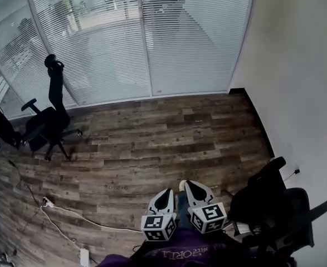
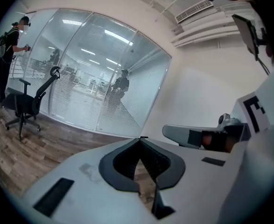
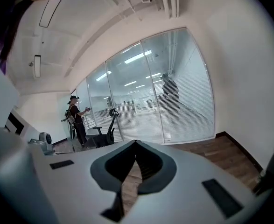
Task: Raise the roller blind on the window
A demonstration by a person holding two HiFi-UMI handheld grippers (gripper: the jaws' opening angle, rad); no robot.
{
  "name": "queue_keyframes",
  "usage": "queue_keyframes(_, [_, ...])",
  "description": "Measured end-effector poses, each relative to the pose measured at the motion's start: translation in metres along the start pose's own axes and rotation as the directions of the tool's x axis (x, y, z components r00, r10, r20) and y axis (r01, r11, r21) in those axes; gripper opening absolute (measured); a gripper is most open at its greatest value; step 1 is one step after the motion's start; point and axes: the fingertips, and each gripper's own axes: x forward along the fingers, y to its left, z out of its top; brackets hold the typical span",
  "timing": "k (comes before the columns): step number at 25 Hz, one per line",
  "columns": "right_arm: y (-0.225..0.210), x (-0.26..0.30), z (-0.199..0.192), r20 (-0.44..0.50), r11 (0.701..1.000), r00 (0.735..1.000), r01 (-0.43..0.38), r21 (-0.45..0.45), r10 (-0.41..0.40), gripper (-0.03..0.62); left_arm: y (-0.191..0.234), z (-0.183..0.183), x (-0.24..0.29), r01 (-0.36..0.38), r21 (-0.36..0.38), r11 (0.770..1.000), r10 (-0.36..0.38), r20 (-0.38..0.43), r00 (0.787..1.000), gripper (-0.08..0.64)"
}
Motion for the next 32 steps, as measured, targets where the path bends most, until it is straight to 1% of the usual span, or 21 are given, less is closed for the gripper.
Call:
queue_keyframes(4, [-0.044,0.065,0.041,0.0,1.0,1.0,-0.027,-0.004,0.027,-0.003,0.018,0.041,0.074,-0.023,0.001,1.0,0.023,0.012,1.0,0.0])
queue_keyframes(7, [-0.085,0.115,0.085,0.01,0.999,0.999,-0.04,-0.021,0.04,-0.003,0.03,0.088,0.139,-0.032,0.003,0.999,0.031,0.041,0.999,0.0])
queue_keyframes(9, [-0.113,0.142,0.11,0.022,0.999,0.999,-0.037,-0.02,0.038,-0.003,0.035,0.115,0.179,-0.029,0.009,1.0,0.028,0.06,0.998,0.0])
queue_keyframes(12, [-0.153,0.174,0.138,0.045,1.0,0.999,-0.013,-0.011,0.013,-0.003,0.042,0.146,0.229,-0.026,0.021,0.999,0.024,0.087,0.996,0.0])
queue_keyframes(14, [-0.174,0.192,0.149,0.048,1.0,0.999,0.002,0.0,-0.002,-0.003,0.048,0.159,0.255,-0.033,0.015,0.999,0.032,0.092,0.995,0.001])
queue_keyframes(16, [-0.189,0.211,0.155,0.041,1.0,0.999,-0.001,0.015,0.0,-0.003,0.054,0.166,0.278,-0.044,0.007,0.999,0.044,0.085,0.995,0.0])
queue_keyframes(21, [-0.216,0.252,0.158,0.001,0.999,1.0,-0.021,0.05,0.021,-0.003,0.074,0.17,0.322,-0.081,-0.015,0.997,0.082,0.037,0.996,0.0])
queue_keyframes(26, [-0.248,0.306,0.173,0.002,0.997,1.0,-0.009,0.071,0.009,-0.003,0.107,0.193,0.378,-0.101,-0.013,0.995,0.102,0.031,0.994,0.0])
queue_keyframes(29, [-0.273,0.35,0.189,0.014,0.997,1.0,0.012,0.075,-0.013,-0.003,0.132,0.217,0.423,-0.099,-0.006,0.995,0.099,0.04,0.994,0.0])
queue_keyframes(32, [-0.296,0.404,0.223,0.038,0.998,0.999,0.024,0.055,-0.026,-0.003,0.16,0.256,0.475,-0.086,0.013,0.996,0.085,0.059,0.995,0.0])
